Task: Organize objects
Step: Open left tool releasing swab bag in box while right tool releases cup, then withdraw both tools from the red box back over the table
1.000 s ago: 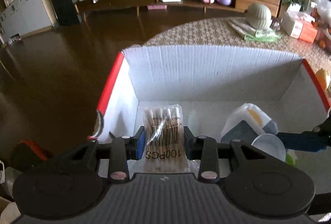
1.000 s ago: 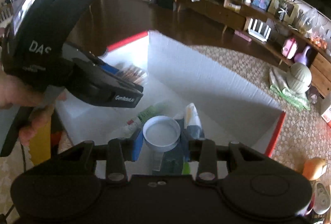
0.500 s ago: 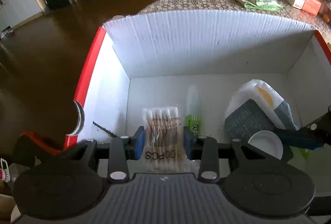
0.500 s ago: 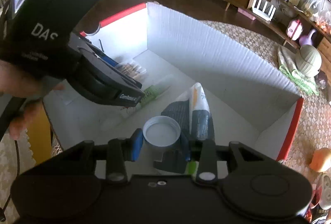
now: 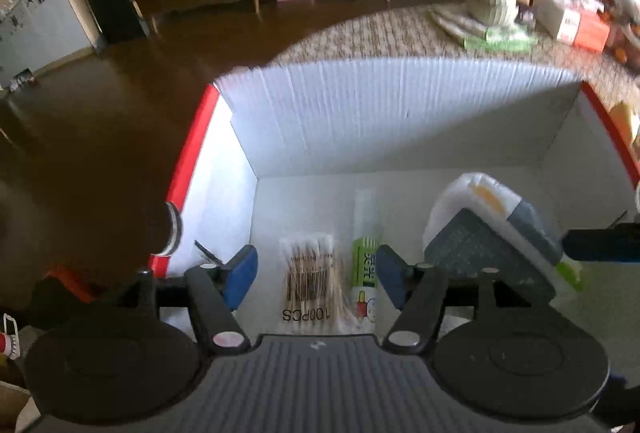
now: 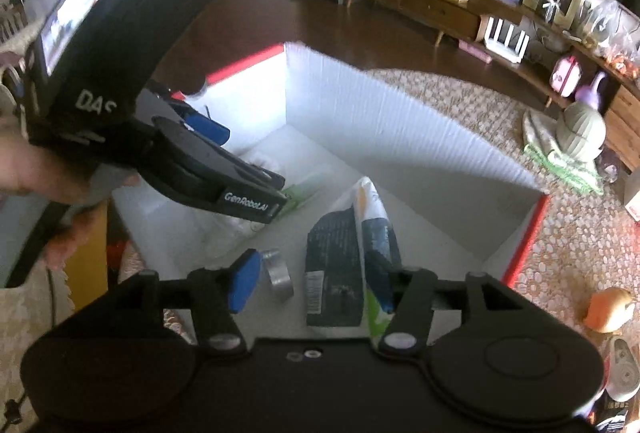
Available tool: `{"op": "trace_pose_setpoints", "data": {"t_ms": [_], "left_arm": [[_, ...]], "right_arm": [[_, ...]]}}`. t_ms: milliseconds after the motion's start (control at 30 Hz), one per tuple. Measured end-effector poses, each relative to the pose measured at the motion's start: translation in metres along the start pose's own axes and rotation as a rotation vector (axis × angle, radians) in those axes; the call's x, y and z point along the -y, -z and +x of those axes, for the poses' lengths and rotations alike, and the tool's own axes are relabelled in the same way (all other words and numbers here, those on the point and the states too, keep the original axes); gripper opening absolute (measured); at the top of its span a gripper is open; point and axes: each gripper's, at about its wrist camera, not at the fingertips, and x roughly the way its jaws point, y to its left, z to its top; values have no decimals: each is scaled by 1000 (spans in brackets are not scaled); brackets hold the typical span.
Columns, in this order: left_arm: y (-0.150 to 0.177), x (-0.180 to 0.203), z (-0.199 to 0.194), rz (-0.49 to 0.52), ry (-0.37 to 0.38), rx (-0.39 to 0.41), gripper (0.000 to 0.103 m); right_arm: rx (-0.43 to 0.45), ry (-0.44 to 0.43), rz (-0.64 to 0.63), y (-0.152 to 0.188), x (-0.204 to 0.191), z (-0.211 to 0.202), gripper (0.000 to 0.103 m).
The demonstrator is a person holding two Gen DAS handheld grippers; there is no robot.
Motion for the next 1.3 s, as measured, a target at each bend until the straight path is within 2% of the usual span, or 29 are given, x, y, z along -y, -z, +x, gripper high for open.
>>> {"op": "trace_pose_setpoints", "data": {"t_ms": [100, 267, 567, 667, 767, 967, 1267, 1300], "left_arm": [[6, 0, -14, -27, 8, 47, 66], [12, 4, -40, -56, 11, 116, 66], [23, 17, -91, -78, 53, 198, 66], [28, 22, -110, -98, 79, 228, 73], [33, 29, -125, -108, 91, 253, 75], [44, 46, -151, -119, 129, 295, 77], [61, 81, -165, -87, 150, 309, 79], [63, 86, -165, -86, 154, 306, 79]], "right_arm": [[44, -2, -10, 5, 1, -19, 63], [88, -4, -1, 10, 3, -45, 64], [164, -18, 28, 28, 10, -95, 70], [192, -21, 46, 36, 14, -111, 72], [214, -20, 58, 43, 15, -125, 75], [249, -22, 68, 64, 19, -153, 80], [289, 10, 102, 92, 29, -179, 93], [294, 23, 103, 97, 30, -181, 98]]}}
